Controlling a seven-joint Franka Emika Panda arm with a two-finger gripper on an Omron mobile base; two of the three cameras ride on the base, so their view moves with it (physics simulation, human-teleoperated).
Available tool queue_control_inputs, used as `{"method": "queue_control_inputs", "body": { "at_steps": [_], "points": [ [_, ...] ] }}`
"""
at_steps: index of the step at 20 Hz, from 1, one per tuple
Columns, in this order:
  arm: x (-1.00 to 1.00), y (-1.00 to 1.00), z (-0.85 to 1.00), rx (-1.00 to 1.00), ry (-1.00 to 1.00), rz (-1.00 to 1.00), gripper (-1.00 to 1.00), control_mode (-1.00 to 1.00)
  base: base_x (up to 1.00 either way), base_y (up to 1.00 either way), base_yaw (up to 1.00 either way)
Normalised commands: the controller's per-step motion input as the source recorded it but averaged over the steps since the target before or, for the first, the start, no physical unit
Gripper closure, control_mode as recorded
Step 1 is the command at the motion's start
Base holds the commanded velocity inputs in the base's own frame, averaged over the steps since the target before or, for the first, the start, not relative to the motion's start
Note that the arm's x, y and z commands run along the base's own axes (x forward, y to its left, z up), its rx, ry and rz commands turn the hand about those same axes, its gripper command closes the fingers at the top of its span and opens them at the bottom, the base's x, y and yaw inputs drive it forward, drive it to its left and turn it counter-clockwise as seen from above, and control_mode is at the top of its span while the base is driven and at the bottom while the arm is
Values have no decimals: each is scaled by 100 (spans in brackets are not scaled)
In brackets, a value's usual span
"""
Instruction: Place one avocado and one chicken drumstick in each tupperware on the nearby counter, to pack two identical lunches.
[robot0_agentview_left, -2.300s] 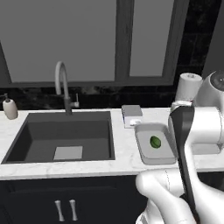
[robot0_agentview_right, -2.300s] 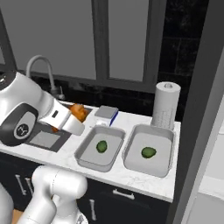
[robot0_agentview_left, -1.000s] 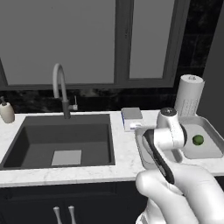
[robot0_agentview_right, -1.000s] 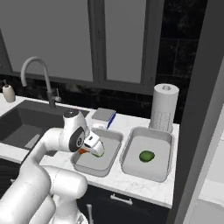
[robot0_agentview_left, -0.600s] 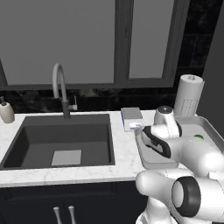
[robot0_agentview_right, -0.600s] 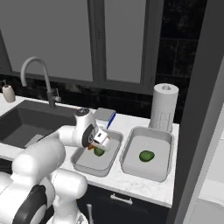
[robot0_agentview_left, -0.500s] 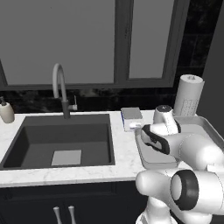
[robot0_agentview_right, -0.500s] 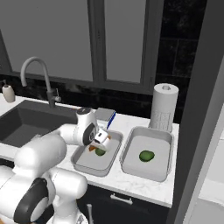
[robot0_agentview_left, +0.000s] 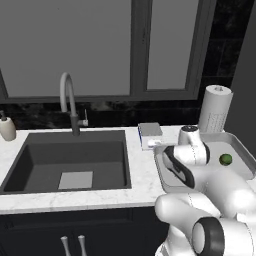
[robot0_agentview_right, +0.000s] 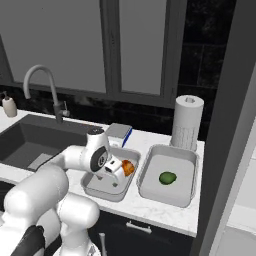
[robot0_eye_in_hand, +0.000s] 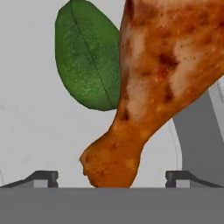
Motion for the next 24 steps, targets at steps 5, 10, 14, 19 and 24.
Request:
{"method": "queue_control_inputs", "body": {
  "at_steps": [5,10,14,19,24],
  "points": [
    [0,35,100,-1,-1,-2,-100,-100,0,0,0],
    [-30,35,100,-2,9,0,-100,-100,0,0,0],
    [-100,2,83,0,1,8,-100,-100,0,0,0],
    [-72,0,6,3,0,10,-100,-100,0,0,0],
    [-55,13,0,0,0,0,-100,-100,0,0,0]
  ]
}}
